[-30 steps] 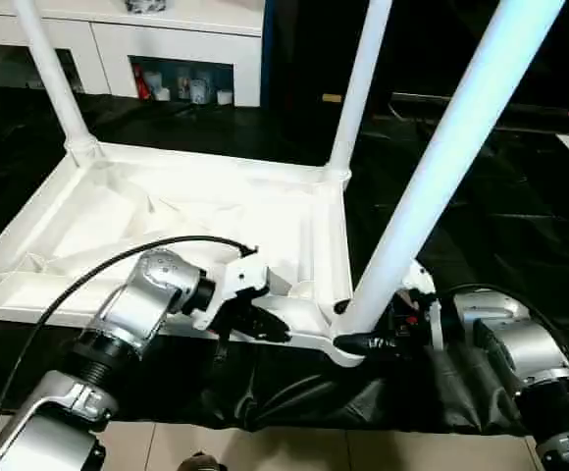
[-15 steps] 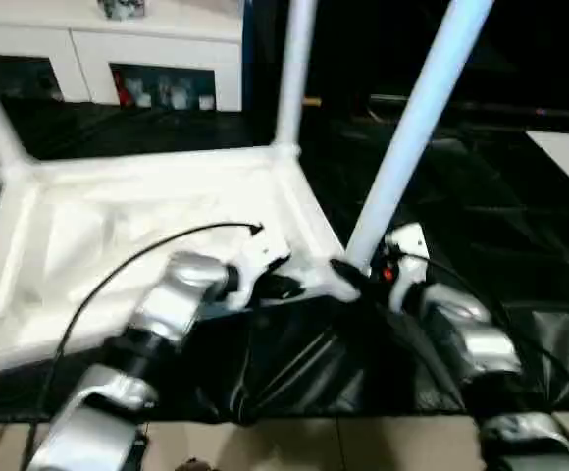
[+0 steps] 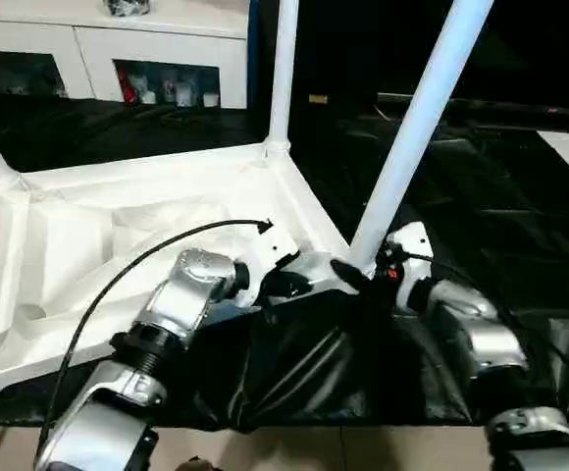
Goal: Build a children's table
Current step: Rotate leg to tighten
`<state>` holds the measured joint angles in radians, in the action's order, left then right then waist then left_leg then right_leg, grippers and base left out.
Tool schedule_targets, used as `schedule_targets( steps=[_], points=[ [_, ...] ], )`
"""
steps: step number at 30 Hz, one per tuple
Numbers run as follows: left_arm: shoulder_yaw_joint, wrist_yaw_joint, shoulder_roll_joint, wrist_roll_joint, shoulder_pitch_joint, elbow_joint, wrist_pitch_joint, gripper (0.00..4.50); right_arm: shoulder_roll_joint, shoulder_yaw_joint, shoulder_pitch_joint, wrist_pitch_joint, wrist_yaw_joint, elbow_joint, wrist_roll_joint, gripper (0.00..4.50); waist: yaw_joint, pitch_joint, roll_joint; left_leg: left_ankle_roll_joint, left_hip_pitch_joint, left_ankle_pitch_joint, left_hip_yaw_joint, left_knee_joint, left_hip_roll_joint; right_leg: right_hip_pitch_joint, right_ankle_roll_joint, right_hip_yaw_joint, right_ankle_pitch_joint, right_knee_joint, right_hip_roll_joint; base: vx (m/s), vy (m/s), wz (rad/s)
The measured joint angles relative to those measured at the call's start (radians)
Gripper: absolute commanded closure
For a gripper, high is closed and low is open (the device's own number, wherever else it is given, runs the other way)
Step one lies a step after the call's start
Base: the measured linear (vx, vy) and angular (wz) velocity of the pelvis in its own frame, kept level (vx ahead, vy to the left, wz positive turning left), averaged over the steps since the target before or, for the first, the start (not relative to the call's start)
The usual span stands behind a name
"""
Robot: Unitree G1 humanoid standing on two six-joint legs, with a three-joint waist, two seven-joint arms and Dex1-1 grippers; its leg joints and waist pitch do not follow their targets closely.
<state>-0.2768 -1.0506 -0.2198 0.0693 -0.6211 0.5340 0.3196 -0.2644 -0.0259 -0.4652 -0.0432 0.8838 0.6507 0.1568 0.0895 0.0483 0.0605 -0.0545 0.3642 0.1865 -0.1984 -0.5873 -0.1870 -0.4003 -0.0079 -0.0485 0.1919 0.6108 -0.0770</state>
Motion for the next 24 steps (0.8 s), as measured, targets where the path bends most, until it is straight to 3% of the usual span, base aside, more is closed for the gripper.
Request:
schedule_targets(
  steps=[5,10,18,24],
  points=[
    [-0.016,-0.135,-0.050,-0.029,0.000,-0.005,-0.010,4.50,-0.096,-0.057,0.004,-0.011,0.265,-0.070,0.022,0.67,0.006,0.000,0.000,0.005,0.004,-0.003,0.000,0.000,-0.001,-0.002,0.000,-0.003,0.001,0.000,0.000,0.000,0.000,0.00],
    [-0.036,-0.264,-0.099,-0.048,0.009,-0.012,-0.030,4.50,-0.140,-0.106,0.025,-0.025,0.444,-0.125,0.057,1.02,0.015,0.000,0.001,0.001,0.002,0.000,-0.001,-0.002,-0.003,0.000,-0.001,-0.004,0.000,0.000,0.000,0.000,0.000,0.00],
    [-0.055,-0.342,-0.129,-0.057,0.015,-0.012,-0.067,4.50,-0.157,-0.136,0.031,-0.042,0.536,-0.142,0.067,1.75,0.024,0.000,0.001,0.001,0.002,0.000,-0.001,-0.003,-0.004,0.000,-0.001,-0.004,0.000,0.002,0.000,0.000,0.000,0.00],
    [-0.058,-0.352,-0.137,-0.056,0.016,-0.009,-0.096,4.50,-0.157,-0.144,0.031,-0.010,0.530,-0.142,0.054,2.22,0.024,0.000,0.001,0.001,0.002,0.000,-0.001,-0.003,-0.003,0.001,-0.001,-0.004,0.000,0.001,0.000,0.000,0.000,0.00]
  ],
)
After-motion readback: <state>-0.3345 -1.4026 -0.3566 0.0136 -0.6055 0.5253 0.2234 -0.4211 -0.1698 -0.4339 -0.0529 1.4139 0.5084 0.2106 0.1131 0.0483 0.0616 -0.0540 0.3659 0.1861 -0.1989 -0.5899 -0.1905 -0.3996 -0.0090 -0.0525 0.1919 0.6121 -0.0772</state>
